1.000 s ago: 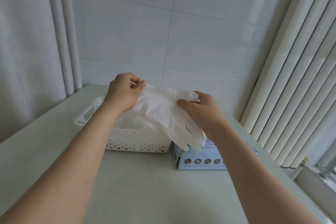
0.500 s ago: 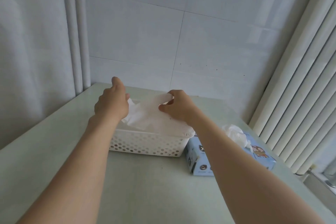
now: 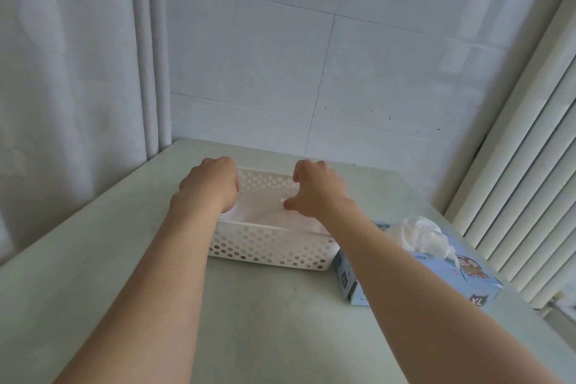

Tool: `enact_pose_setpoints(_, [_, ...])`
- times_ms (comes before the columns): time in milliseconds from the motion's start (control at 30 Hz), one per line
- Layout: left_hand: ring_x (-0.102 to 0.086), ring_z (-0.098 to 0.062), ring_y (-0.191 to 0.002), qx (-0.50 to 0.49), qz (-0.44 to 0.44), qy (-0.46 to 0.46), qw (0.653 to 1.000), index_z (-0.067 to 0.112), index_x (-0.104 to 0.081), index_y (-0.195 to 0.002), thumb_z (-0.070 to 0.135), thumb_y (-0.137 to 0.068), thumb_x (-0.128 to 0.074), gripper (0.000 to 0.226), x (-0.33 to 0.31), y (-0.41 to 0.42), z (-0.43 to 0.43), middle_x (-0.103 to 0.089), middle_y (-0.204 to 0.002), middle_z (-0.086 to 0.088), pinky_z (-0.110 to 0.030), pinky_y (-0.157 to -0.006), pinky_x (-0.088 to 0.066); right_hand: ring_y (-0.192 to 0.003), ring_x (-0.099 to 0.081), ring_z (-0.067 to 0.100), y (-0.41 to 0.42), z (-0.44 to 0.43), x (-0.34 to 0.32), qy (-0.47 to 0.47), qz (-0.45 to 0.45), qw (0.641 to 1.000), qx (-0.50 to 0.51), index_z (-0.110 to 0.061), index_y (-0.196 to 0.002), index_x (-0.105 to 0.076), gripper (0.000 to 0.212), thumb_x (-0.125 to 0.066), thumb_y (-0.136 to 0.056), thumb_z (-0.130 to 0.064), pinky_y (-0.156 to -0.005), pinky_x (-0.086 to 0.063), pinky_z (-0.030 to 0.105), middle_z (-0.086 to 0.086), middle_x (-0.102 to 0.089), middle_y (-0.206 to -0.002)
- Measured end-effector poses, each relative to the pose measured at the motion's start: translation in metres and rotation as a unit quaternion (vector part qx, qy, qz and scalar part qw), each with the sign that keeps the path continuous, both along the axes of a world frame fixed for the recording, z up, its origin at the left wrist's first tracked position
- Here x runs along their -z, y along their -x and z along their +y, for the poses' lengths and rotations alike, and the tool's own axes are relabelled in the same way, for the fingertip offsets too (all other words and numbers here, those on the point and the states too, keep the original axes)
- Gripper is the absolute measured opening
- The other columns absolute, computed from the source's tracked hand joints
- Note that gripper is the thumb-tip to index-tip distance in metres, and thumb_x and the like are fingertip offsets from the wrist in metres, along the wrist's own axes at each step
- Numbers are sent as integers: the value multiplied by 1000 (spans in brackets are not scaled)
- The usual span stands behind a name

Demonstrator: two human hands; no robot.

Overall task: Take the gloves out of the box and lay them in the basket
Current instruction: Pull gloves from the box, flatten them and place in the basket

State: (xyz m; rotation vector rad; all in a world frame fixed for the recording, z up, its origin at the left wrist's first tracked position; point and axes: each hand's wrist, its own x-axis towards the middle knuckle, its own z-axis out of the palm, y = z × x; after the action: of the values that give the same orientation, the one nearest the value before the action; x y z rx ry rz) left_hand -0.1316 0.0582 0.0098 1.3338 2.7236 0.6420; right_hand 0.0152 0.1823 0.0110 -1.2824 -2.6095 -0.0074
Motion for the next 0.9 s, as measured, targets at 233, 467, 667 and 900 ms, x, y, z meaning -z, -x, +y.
enact_pose_setpoints(233, [-50, -28, -126, 102, 16, 44, 994, 32, -69, -123, 3, -98, -53, 42, -2, -3, 11, -50, -136, -4, -37, -102, -47, -95, -70, 24, -10, -11, -26, 60, -68, 995, -51, -25, -136, -56, 64, -89, -82, -18, -73, -53, 35, -2, -59, -120])
enact_pose_setpoints(467, [-56, -23, -131, 167, -74, 206, 961, 35, -52, -151, 49, -95, -70, 60, 2, -16, 19, -49, -155, 4, -36, -107, -46, -121, -62, 25, -9, -9, -3, 128, -210, 964, -96, -40, -161, -33, 80, -61, -95, -3, -87, -57, 38, -2, -47, -156])
enact_pose_setpoints(667, [-56, -24, -132, 155, -54, 218, 962, 37, -50, -152, 36, -93, -74, 64, 4, -12, 22, -47, -157, 3, -35, -103, -48, -141, -49, 29, -11, -12, -1, 149, -202, 961, -118, -33, -164, -31, 75, -62, -100, -9, -105, -48, 41, 1, -41, -164])
enact_pose_setpoints(900, [-63, -20, -108, 187, -10, 41, 981, 26, -74, -124, 23, -106, -53, 28, -9, -32, 25, -67, -132, 0, -30, -87, -46, -114, -59, 17, -47, -21, -14, 103, -19, 985, -137, -39, -151, -52, 63, -77, -93, -35, -96, -55, 37, -3, -63, -133])
